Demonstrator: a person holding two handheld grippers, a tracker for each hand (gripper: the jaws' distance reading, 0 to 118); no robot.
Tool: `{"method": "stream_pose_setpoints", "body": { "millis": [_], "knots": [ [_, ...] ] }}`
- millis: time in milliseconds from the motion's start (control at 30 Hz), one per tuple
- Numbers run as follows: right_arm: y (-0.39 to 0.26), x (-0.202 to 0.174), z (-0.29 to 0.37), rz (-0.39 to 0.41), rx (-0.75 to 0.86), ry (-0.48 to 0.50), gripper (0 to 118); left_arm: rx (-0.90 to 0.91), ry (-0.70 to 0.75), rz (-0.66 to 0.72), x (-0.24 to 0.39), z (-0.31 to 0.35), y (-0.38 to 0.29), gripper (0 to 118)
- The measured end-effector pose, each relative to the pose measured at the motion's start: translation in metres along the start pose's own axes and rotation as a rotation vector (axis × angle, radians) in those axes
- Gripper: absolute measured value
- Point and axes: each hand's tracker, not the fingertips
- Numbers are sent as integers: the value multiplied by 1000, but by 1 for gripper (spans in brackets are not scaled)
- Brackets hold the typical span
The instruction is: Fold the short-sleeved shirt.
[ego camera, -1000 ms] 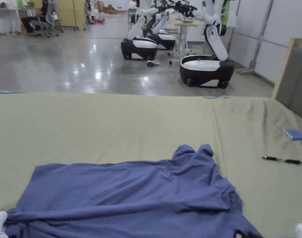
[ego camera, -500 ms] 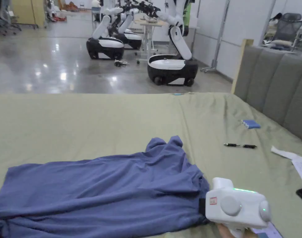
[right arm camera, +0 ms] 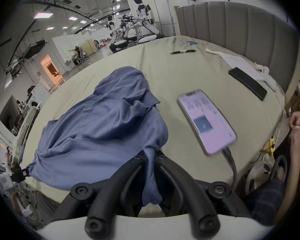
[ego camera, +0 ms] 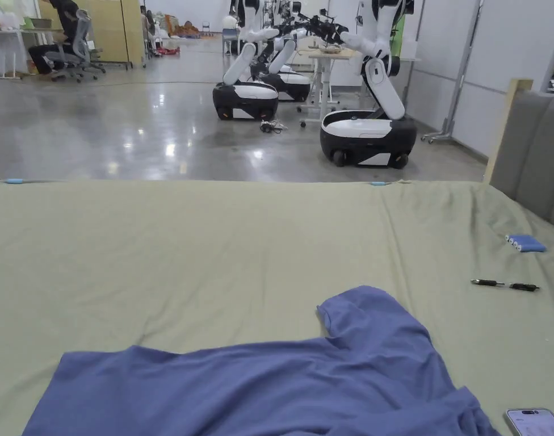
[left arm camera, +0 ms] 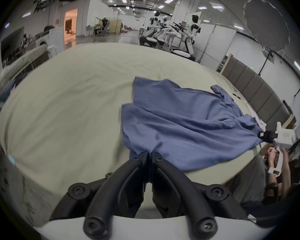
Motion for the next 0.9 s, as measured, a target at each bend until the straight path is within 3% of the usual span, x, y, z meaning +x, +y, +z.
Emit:
{"method": "stream_pose_setpoints", "body": {
  "millis": [167,200,233,267,300,400,533,667,733,767,800,833,900],
  "knots": [
    [-21,1,4,4,7,16,10,17,-12,49,-6,-1,-17,7],
    [-22,1,2,7,15,18,22,31,-18,70,-8,-5,-16,13],
    [-23,0,3,13,20,10,46,52,-48,77,-9,-4,-15,30],
    [-24,-1,6,11,34,11,85,95,-68,60,-7,2,-15,55],
    [-21,0,10,11,69,20,91,147,-102,44,-2,9,-13,64],
    [-16,-16,44,80,272,101,91,336,-41,-91,31,40,0,65],
    [-4,-62,75,259,476,126,91,589,32,-334,96,74,13,65],
    [2,-102,83,332,538,228,90,707,29,-362,129,72,12,65],
    [4,-113,80,332,515,260,80,696,23,-375,138,67,13,62],
    [5,-118,78,340,497,276,56,687,34,-378,143,66,15,55],
    [5,-121,77,354,480,286,31,673,43,-384,147,66,16,38],
    [4,-124,76,367,476,280,3,662,49,-382,150,65,16,12],
    [0,-128,75,410,475,287,0,628,35,-388,148,65,16,4]
  ]
}}
